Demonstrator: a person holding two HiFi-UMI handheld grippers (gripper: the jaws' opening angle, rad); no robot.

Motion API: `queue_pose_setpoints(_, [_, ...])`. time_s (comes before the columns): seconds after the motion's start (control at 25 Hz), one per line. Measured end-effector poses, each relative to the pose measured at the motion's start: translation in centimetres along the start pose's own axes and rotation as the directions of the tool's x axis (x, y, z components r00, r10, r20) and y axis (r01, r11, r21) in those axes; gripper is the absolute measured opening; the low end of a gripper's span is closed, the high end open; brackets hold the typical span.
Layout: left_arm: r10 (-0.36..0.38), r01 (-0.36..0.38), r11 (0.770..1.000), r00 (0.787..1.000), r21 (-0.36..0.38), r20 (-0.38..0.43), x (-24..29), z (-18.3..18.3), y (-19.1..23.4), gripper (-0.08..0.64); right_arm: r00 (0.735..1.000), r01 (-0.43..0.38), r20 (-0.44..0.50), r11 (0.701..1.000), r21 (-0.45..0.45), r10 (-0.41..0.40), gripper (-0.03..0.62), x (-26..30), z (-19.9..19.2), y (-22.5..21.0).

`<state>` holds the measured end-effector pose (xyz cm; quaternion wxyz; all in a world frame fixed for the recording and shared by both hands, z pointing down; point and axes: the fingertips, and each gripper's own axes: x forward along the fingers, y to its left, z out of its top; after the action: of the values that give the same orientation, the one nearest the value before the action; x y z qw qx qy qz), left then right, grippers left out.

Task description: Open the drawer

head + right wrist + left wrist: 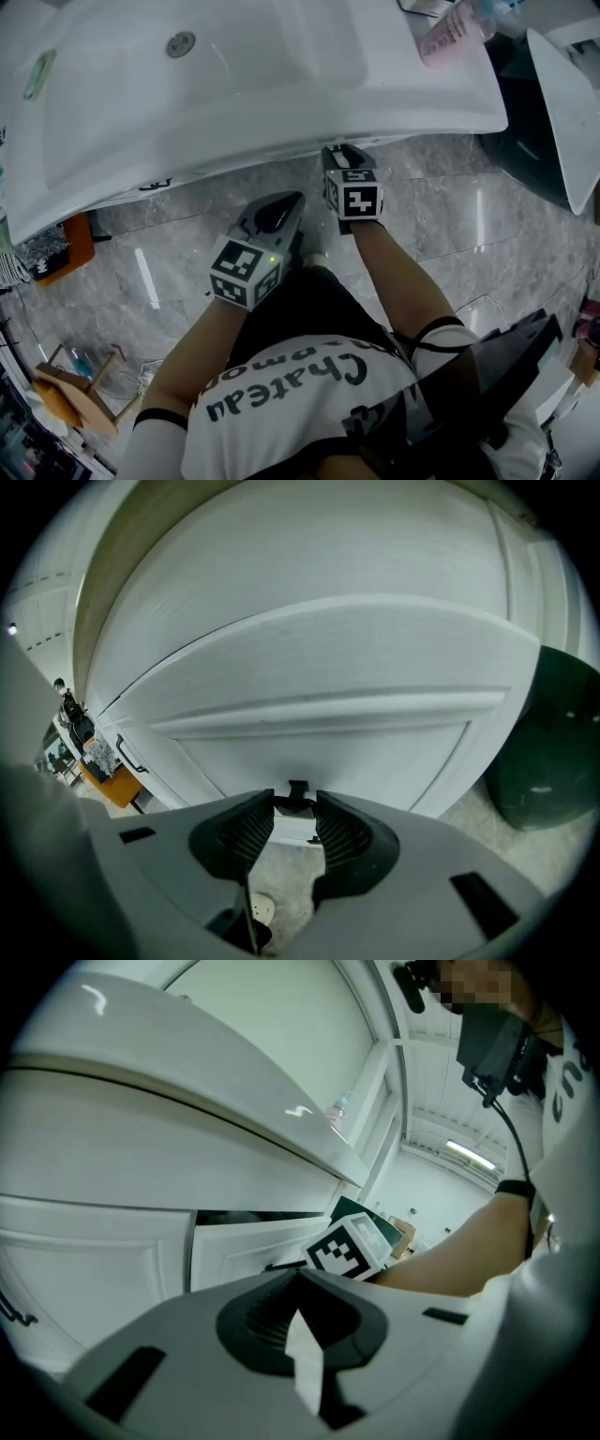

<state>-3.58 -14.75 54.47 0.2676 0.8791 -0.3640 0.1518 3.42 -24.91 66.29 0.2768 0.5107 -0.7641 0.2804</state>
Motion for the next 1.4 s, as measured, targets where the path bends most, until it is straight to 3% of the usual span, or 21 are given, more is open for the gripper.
queue_pose_setpoints(0.76, [-0.017, 0.015, 0.998, 0.999, -0.057, -0.035, -1.1, -1.5, -2.8, 0.008, 0.997, -0.029, -0.072, 1.000, 0.003, 0.029, 0.147, -3.2, -3.8, 0.8])
queue_pose_setpoints(1.4, [-0.036, 0.032, 0.998, 0.998, -0.057, -0.057, -1.8, -2.7, -5.6, 0.008, 0.993, -0.042, -0.110, 0.999, -0.004, 0.041, 0.146, -5.2, -6.1, 1.1])
